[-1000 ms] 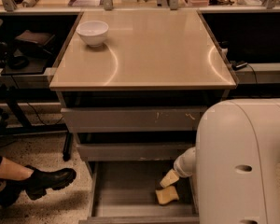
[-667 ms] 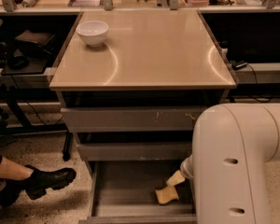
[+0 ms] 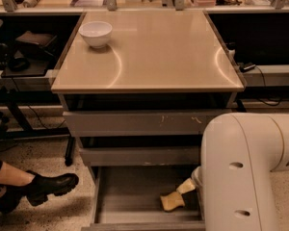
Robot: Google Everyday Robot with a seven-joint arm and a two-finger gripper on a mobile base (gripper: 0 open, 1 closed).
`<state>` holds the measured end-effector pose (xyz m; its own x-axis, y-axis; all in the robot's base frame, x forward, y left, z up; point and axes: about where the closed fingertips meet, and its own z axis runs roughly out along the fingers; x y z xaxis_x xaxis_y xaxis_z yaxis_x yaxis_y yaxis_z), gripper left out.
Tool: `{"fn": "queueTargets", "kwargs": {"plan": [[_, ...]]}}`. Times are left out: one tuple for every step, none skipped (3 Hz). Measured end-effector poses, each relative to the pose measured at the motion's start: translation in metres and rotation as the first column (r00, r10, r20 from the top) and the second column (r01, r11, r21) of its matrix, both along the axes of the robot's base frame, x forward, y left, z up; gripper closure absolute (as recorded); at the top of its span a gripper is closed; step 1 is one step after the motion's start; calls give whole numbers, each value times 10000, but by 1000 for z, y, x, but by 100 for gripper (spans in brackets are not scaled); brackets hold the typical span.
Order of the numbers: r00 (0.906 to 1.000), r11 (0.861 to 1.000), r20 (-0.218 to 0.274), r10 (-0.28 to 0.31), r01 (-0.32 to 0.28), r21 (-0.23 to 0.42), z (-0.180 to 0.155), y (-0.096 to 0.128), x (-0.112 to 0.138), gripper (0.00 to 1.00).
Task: Pick sponge from bottom drawer and place on counter
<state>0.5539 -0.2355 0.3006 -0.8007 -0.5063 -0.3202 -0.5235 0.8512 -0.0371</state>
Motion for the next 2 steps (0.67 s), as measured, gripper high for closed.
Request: {"fn": "queueTargets", "kwargs": {"plan": [[9995, 9994, -277, -140, 148, 310, -19, 11, -3, 0], [9885, 9949, -1426, -512, 629, 789, -100, 38, -37, 0]]}}
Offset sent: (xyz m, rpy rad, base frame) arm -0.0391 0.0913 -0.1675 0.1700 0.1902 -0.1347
